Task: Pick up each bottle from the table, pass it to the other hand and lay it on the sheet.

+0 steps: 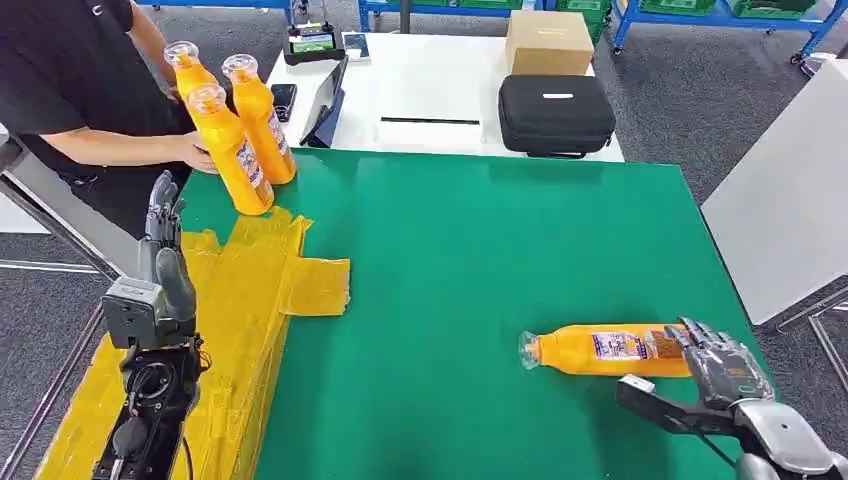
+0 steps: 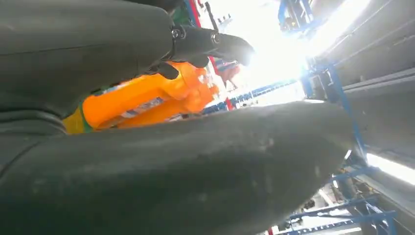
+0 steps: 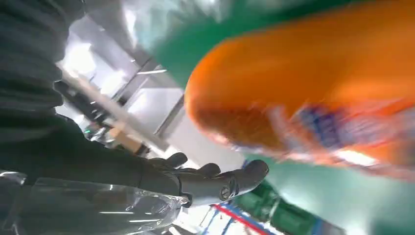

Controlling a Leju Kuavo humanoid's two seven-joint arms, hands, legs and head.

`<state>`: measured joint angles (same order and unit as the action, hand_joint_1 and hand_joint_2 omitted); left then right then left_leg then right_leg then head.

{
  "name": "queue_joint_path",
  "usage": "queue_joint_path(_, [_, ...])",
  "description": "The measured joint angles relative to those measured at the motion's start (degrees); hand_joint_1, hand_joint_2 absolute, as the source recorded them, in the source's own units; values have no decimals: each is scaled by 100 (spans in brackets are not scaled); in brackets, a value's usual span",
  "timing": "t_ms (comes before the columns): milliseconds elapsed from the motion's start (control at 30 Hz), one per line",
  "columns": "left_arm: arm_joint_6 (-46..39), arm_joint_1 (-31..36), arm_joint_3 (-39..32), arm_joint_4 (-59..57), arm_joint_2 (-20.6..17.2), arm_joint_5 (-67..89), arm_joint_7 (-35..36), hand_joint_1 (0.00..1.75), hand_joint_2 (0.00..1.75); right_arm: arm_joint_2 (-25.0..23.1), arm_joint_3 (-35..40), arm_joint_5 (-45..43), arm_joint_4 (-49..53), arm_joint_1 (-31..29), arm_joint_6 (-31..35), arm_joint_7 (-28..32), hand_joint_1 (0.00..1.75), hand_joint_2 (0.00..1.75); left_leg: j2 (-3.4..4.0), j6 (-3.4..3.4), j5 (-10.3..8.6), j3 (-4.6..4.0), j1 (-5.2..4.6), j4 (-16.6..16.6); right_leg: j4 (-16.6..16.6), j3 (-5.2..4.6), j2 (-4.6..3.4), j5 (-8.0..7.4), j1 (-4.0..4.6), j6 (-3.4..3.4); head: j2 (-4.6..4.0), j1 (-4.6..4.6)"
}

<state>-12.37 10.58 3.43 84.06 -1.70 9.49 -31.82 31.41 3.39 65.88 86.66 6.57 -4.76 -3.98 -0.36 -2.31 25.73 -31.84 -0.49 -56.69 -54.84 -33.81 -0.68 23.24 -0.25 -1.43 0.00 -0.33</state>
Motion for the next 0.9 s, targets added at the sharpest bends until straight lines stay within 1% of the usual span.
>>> queue_joint_path(133, [28,104,31,-48,33,-22,13,0,0,74,79,61,-288,-207,101,22,0,175,-7,-7,-4,-2,-1,-1,0,2,2,-3,0,-5,0,0])
queue_joint_path(500, [33,86,66,-81,50,-79,-2,0,0,131,242,173,-483,-212,247,22,0,175,-5,-7,-4,-9,0,0,0,-2,2,-3,0,-5,0,0])
queue_joint_path(600, [44,26,76,-83,59,-107,-61,0,0,46,339,341,-616,-325,323,57,0,175,3,-7,-4,-9,0,0,0,-5,0,-3,0,-5,0,0])
queue_joint_path(800, [57,40,100,-87,101,-107,-79,0,0,-188,601,339,-889,-521,323,186,0,175,-3,-7,-5,-8,0,0,0,-3,1,-3,0,-5,0,0])
queue_joint_path(900, [57,48,107,-90,118,-109,-81,0,0,-278,758,426,-1046,-717,330,212,0,175,12,-7,-5,-6,2,0,0,-2,-9,-4,1,-4,0,0])
